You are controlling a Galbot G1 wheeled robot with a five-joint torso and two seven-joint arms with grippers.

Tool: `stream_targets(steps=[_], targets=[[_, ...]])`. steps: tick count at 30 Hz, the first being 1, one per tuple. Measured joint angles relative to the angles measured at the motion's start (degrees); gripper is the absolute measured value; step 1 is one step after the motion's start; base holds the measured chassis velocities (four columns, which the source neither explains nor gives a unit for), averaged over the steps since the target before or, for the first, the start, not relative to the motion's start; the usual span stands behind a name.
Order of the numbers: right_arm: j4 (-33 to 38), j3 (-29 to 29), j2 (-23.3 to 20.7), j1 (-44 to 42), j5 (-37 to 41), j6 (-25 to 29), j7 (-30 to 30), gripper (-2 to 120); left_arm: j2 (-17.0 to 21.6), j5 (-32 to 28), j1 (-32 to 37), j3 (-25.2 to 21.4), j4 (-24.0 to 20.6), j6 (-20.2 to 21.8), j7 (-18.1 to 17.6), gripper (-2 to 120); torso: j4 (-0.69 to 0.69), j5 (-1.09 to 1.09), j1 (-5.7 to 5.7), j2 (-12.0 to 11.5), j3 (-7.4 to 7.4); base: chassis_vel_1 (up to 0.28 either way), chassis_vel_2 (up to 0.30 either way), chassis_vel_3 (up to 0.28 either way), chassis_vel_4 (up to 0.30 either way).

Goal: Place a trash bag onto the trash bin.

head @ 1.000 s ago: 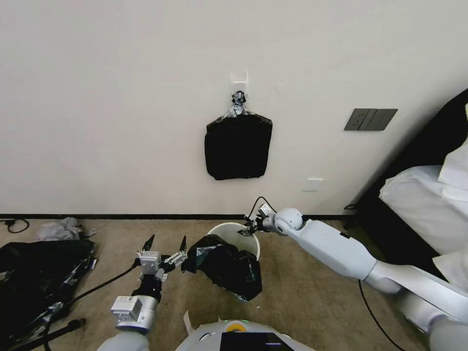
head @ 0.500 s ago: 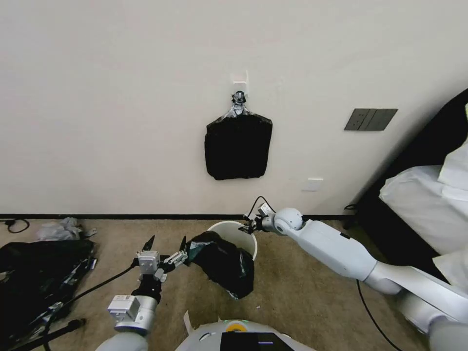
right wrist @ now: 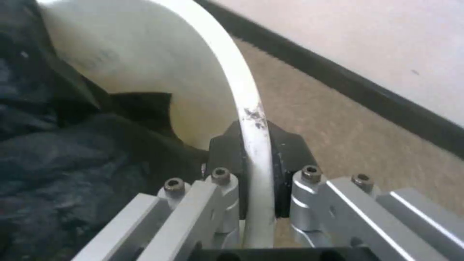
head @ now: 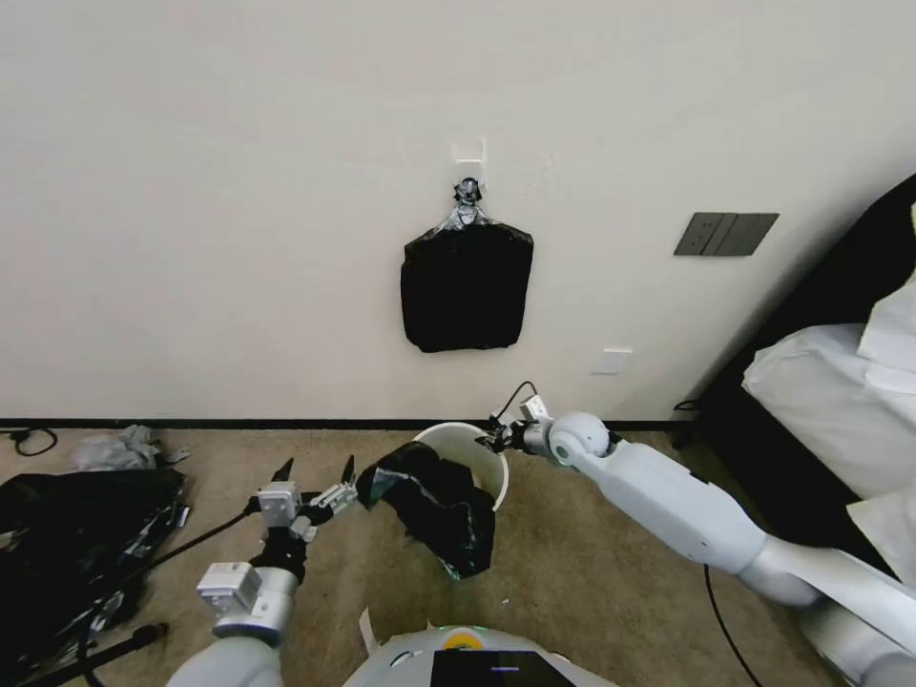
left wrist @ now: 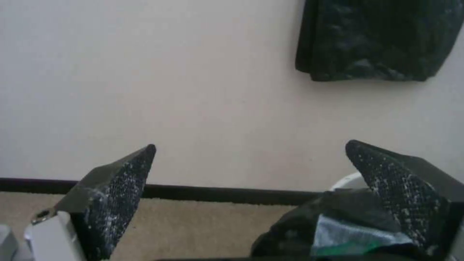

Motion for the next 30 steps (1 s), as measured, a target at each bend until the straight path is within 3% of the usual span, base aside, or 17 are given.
stream_targets(steps=[1,5,10,19,30], targets=[[0.0,0.0,0.0,0.0,0.0,0.0,0.0,7,0.0,0.0,0.0,0.0,0.0,0.0,0.0,100,0.0,0.0,0.0,0.0,0.0,0.0,0.0,0.0,0.0],[6.95,6.17,-2.45,-7.56,8.73,0.0,11.29,7,0.76,-2.93,-1.85,-1.51,0.48,1.38,-0.49,100,-0.01,-0.01,0.0,0.0,0.0,0.0,0.0,0.0,0.0],[11.12,10.62,-2.8,-12.36,13.62,0.03,18.84,7,1.12,-4.39,-2.57,-1.63,0.9,2.09,-0.77,100,0.01,-0.01,0.0,0.0,-0.01,0.0,0.0,0.0,0.0],[16.67,20.9,1.72,-20.88,24.42,4.42,39.15,7,2.17,-6.21,-3.99,-1.3,1.86,3.21,-1.13,100,0.01,0.0,0.0,0.0,0.0,0.0,0.0,0.0,0.0],[25.06,28.25,7.48,-32.1,26.24,8.8,48.93,7,1.23,-6.43,-3.95,-0.93,2.22,3.36,-1.37,100,0.0,0.0,-0.01,0.0,-0.01,0.0,0.0,0.0,0.0]])
